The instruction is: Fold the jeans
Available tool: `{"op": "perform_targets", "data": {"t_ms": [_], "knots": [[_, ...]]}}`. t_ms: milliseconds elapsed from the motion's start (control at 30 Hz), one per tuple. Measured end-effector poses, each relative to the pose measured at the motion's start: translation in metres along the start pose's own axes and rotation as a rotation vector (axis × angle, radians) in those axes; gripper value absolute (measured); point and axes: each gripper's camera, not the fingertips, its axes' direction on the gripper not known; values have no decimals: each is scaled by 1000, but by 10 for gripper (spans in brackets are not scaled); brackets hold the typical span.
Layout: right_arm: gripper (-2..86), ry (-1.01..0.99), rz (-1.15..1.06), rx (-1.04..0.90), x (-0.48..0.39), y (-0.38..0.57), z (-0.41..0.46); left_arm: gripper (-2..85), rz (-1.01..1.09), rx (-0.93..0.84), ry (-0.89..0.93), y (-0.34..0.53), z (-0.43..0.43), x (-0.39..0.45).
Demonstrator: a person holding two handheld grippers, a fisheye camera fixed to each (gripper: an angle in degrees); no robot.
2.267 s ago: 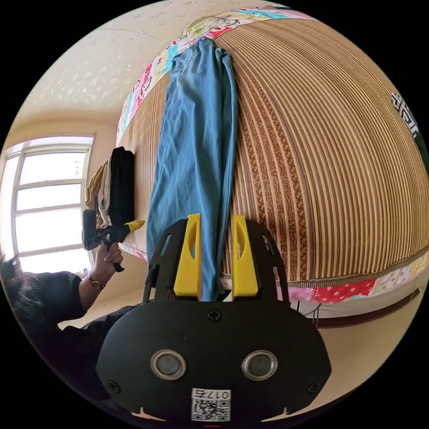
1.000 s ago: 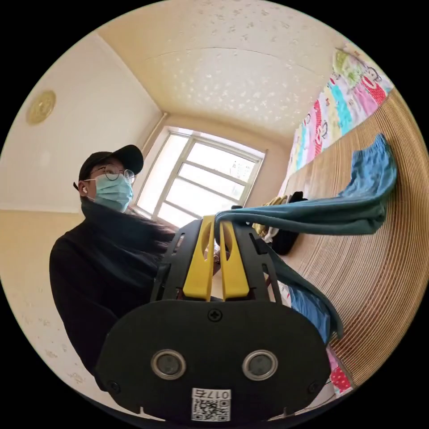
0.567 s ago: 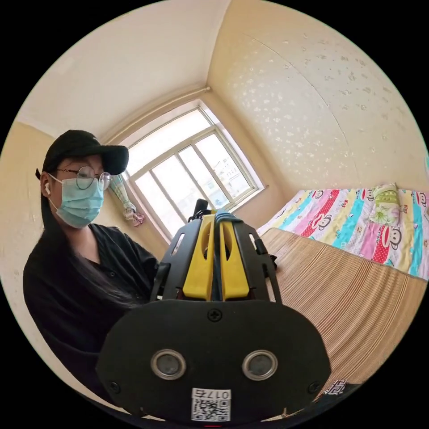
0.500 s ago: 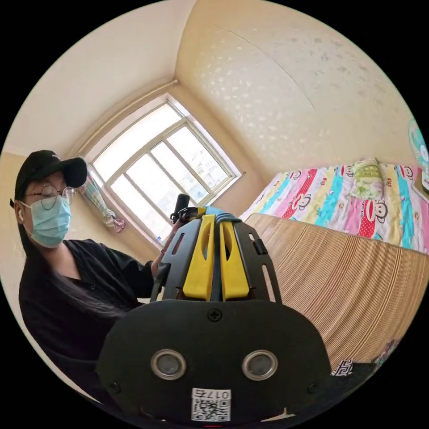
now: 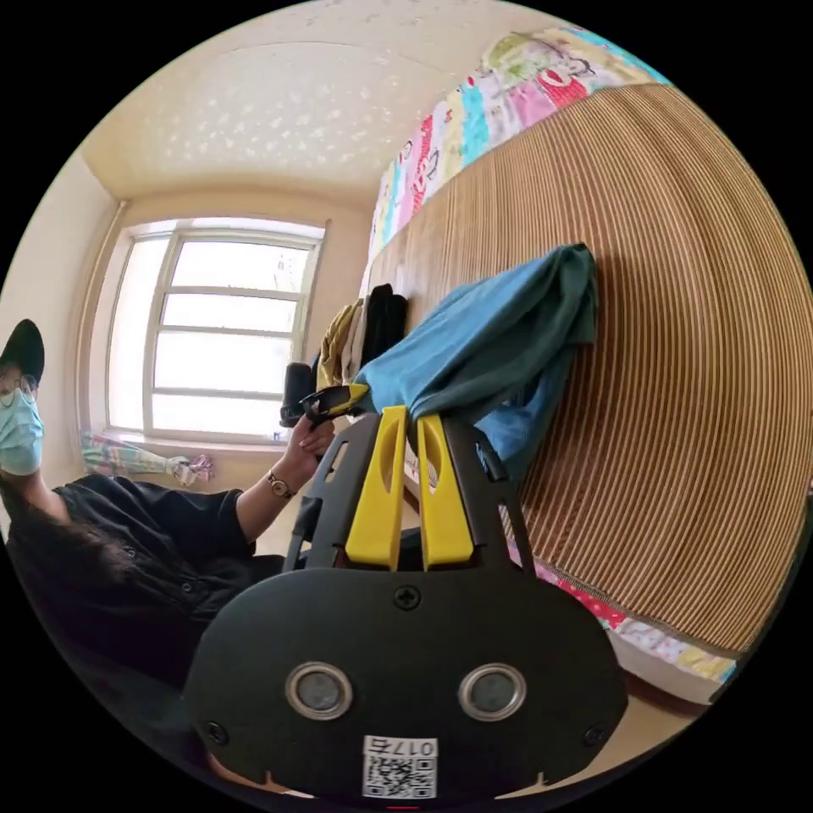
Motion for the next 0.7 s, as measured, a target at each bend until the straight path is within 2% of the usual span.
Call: {"op": "perform_targets", "data": {"t_ms": [67,167,333,400,467,600,700], "knots": [[69,6,209,-69,52,30,17,100,-210,-93,-64,34,30,-56],[85,16,308,-65,77,42,16,128,-372,-38,-122,55,25,-92],[133,59,246,31,76,-9,4,135,-320,60,-90,4,4,-96],[139,26,226,-8,80,-37,17,135,-271,18,-89,-30,13,-96],[131,37,197,-112,79,-62,49,126,-235,-135,-158,-68,37,-101],[101,-1,200,-233,67,-65,97,107,-246,-205,-158,-85,41,-103],[67,-85,189,-333,59,-45,112,99,-305,-368,-180,-73,43,-103]]}}
